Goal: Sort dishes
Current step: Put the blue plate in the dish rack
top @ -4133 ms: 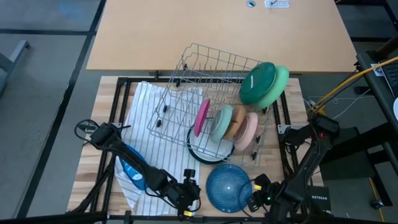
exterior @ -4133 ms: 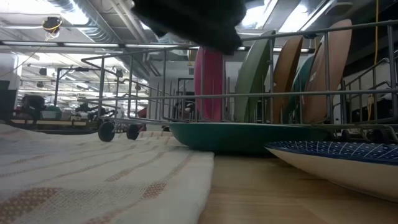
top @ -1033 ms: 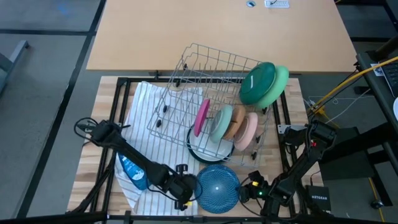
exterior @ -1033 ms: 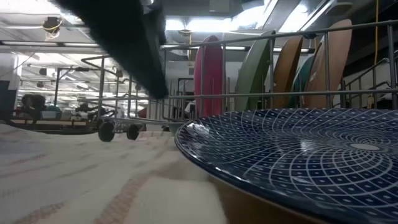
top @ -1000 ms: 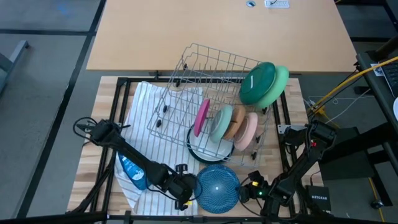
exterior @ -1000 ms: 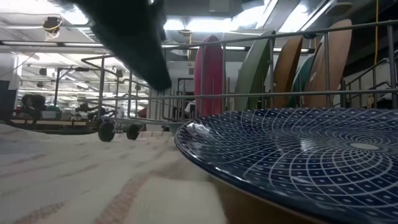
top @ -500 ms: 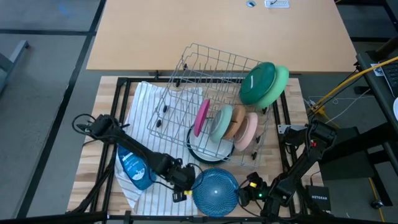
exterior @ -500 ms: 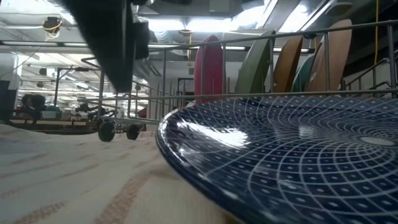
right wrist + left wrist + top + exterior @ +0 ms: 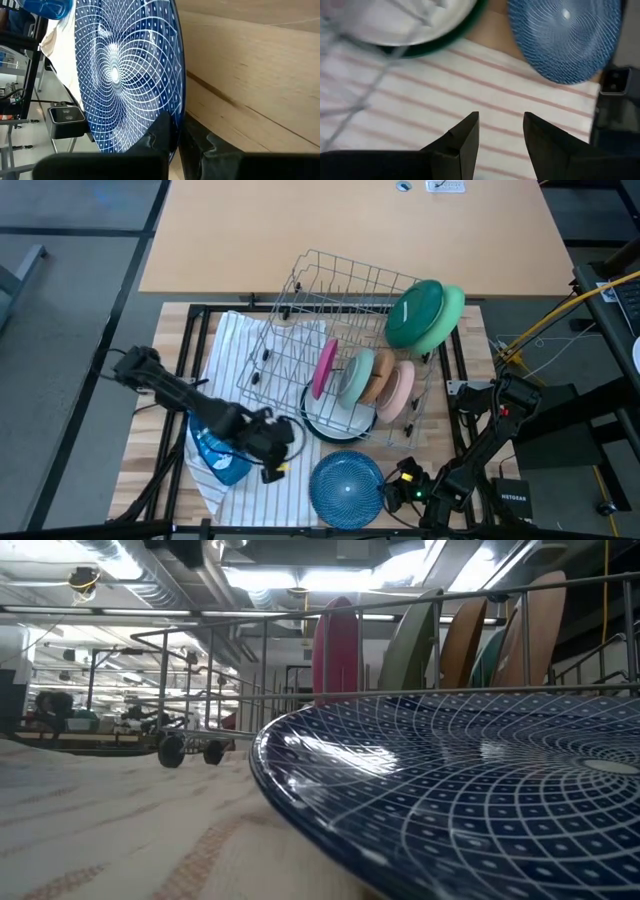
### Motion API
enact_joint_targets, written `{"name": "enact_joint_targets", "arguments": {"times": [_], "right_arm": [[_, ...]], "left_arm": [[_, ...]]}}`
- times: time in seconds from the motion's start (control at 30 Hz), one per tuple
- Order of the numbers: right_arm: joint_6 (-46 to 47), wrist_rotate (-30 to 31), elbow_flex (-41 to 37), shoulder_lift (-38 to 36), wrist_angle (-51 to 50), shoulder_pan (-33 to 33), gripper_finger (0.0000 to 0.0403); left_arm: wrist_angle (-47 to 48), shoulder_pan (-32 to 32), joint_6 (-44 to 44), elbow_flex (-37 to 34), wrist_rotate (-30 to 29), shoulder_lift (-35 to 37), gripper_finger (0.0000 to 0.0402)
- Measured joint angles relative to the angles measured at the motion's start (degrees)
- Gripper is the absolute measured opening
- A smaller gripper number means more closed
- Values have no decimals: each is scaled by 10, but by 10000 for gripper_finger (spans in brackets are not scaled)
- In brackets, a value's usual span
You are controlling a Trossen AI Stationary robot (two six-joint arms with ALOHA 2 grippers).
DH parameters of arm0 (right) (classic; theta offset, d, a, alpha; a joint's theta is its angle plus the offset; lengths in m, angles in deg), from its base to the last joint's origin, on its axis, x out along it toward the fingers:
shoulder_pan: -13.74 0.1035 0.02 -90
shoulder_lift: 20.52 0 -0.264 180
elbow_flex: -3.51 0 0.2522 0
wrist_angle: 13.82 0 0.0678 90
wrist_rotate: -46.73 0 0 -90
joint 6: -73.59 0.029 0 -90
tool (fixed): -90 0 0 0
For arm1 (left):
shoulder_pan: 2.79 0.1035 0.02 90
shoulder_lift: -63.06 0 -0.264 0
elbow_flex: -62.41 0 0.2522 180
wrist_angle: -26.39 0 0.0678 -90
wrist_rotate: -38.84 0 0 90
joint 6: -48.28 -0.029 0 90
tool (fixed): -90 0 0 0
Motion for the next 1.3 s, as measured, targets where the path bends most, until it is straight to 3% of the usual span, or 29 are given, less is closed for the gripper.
{"name": "enact_joint_targets", "arguments": {"times": [0.13, 0.23, 0.37, 0.5, 0.63, 0.8, 0.93, 1.3], "right_arm": [[-3, -2, 0, 0, 0, 0, 21], [-12, -2, 0, 0, 0, 0, 21], [-15, -2, 0, 0, 0, 0, 21], [-28, 5, 0, 0, 2, 0, 21], [-40, 17, 0, 0, 11, 1, 21], [-46, 21, 0, 0, 11, 1, 21], [-46, 23, 0, 0, 12, 0, 21], [-46, 24, 0, 0, 12, 0, 21]], "left_arm": [[17, -45, 72, -35, -78, 50, 143], [-38, -89, 152, -114, -111, 90, 143], [-279, -137, 225, -260, -164, 113, 143], [-584, -140, 198, -370, -184, 95, 143], [-731, -120, 172, -414, -185, 70, 143], [-740, -88, 196, -416, -183, 36, 143], [-767, -66, 200, -416, -149, 10, 148], [-817, -32, 200, -415, -100, -31, 214]]}}
